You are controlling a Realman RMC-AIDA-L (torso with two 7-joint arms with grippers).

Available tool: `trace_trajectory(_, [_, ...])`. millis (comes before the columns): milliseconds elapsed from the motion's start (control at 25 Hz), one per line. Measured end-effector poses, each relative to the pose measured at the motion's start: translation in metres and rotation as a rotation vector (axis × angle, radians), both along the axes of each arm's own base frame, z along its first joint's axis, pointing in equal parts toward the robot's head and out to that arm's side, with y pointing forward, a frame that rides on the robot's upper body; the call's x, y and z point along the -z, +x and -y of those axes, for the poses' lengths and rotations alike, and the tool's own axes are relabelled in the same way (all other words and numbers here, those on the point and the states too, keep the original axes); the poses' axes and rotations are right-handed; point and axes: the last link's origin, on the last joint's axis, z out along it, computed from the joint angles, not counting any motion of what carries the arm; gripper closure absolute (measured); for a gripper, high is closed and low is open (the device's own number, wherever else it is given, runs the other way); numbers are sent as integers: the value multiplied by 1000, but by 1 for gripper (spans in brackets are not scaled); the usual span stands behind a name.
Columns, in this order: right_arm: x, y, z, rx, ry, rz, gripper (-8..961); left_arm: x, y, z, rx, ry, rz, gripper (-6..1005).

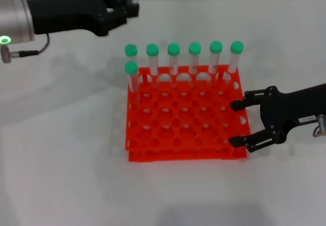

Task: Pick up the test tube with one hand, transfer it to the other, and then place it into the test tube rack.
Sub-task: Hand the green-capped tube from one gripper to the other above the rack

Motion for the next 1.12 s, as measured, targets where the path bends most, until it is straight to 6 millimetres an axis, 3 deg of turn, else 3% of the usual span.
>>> trace_trajectory(200, [2, -1, 1, -7, -3, -6, 84, 17, 2, -5, 31, -142, -59, 789])
trace_trajectory(560, [3, -2, 2, -7, -6, -21, 84, 45, -2, 7, 85, -235, -176, 782])
trace_trajectory(1120, [4, -7, 1, 16, 1, -86, 96, 55, -10, 13, 105, -251, -204, 773])
